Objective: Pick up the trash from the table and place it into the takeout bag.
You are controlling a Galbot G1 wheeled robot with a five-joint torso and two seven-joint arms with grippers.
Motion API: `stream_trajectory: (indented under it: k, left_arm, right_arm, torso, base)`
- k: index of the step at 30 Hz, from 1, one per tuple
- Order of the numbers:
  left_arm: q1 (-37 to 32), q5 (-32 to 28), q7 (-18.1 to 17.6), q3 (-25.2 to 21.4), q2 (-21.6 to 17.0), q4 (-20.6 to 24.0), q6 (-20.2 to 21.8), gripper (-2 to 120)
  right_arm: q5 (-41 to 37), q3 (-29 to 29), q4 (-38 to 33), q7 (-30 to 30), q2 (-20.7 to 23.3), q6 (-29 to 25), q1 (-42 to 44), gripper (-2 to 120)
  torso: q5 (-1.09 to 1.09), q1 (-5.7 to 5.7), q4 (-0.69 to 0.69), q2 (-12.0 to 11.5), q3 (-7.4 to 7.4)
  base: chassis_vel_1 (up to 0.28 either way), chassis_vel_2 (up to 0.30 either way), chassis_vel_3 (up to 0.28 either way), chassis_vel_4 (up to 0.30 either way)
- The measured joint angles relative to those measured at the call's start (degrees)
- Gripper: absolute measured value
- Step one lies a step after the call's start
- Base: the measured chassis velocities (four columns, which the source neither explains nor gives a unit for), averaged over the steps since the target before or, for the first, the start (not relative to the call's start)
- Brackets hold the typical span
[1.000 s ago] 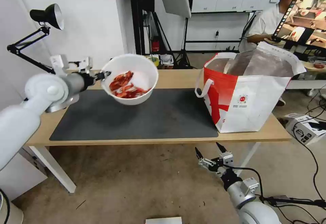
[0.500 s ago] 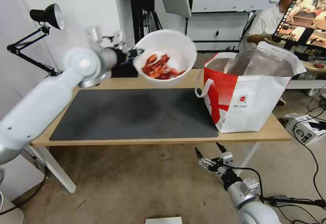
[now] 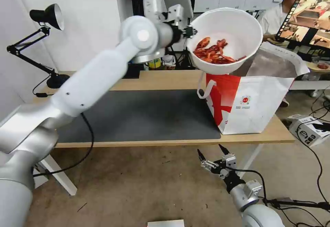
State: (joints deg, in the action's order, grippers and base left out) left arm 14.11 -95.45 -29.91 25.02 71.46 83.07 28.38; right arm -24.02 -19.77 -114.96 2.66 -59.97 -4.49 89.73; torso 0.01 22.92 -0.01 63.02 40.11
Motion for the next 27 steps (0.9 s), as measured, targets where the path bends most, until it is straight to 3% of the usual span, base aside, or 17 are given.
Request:
stream_trajectory:
  k: [8, 21, 27]
  left_arm:
    - [0.8, 2.7, -4.1, 1.8, 7.0, -8.1, -5.3, 0]
    - [-0.1, 5.6, -9.1, 2.9, 14.7, -12.2, -8.9, 0]
    - [-0.8, 8.7, -10.9, 4.4, 16.4, -13.5, -10.3, 0]
  right_arm:
    - [0.0, 0.0, 0.0, 0.0, 0.0, 0.0, 0.0, 100]
    - [0.0, 0.0, 0.0, 0.0, 0.0, 0.0, 0.0, 100]
    - [0.0, 0.0, 0.0, 0.0, 0.0, 0.0, 0.0, 100]
  torso:
    - [0.00, 0.00, 0.00, 0.0, 0.00]
    - [-0.01, 0.00, 0.00, 0.0, 0.00]
    - [0.00, 0.00, 0.00, 0.0, -0.01]
  base:
    - [0.000, 0.000, 0.000, 0.000]
    - [0.000, 0.000, 0.000, 0.000]
    - [0.000, 0.000, 0.000, 0.000]
